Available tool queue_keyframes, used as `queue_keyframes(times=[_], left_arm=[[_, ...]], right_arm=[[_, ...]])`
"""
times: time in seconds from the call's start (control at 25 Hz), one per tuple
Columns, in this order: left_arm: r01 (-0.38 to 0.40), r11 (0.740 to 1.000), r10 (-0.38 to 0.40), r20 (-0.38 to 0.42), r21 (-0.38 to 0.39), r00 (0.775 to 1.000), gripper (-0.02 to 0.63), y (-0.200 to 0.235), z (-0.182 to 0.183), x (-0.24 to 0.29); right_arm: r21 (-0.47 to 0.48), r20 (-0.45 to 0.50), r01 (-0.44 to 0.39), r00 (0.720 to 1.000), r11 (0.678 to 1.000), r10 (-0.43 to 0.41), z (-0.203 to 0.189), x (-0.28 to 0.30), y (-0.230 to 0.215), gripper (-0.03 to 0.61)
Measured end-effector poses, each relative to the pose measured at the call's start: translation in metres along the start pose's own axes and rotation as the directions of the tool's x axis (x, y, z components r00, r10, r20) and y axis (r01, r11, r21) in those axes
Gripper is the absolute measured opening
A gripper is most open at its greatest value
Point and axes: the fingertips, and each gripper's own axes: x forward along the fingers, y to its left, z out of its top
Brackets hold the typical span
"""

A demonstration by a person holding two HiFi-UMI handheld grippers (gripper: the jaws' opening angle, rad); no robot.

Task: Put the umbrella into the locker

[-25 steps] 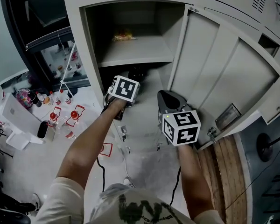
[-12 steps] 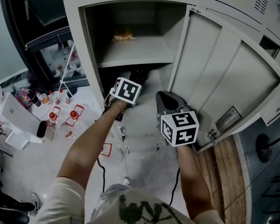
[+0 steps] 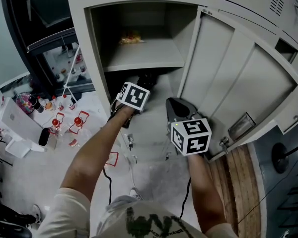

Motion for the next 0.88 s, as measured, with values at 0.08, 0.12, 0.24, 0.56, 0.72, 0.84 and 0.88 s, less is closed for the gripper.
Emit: queue_keyframes(times=[0.08, 0.12, 0.24, 0.56, 0.72, 0.84, 0.88], left_arm=[[-0.018, 1.0, 0.018, 0.042, 0.008, 0.999, 0.163, 0.004, 0.009, -0.006], [-0.022, 1.0, 0.021, 0.058, 0.006, 0.998, 0.167, 0.005, 0.012, -0.009], [-0.012, 1.0, 0.013, 0.079, -0.007, 0.997, 0.17, 0.001, 0.013, -0.014], [-0.047, 0.999, 0.049, 0.138, -0.017, 0.989, 0.202, 0.001, 0.02, -0.034], [-0.061, 0.997, 0.068, 0.173, -0.041, 0.983, 0.203, 0.0, 0.024, -0.05], [-0.075, 0.996, 0.084, 0.185, -0.055, 0.979, 0.202, 0.001, 0.022, -0.063], [-0.078, 0.995, 0.088, 0.187, -0.062, 0.978, 0.204, 0.001, 0.02, -0.068]], right_arm=[[0.002, -0.003, -0.004, 1.0, 1.0, 0.004, -0.001, 0.0, 0.001, -0.002], [0.002, -0.004, -0.006, 1.0, 1.0, 0.006, -0.001, -0.001, 0.001, -0.002], [0.002, -0.009, -0.008, 1.0, 1.0, 0.008, -0.002, -0.003, 0.002, -0.002], [0.017, -0.001, -0.026, 1.0, 1.0, 0.026, 0.0, -0.013, 0.005, -0.002], [0.015, 0.0, -0.039, 0.999, 0.999, 0.039, 0.001, -0.019, 0.01, -0.002], [0.015, 0.003, -0.052, 0.999, 0.999, 0.052, 0.003, -0.023, 0.014, -0.002], [0.017, 0.003, -0.056, 0.998, 0.998, 0.056, 0.003, -0.025, 0.016, -0.002]])
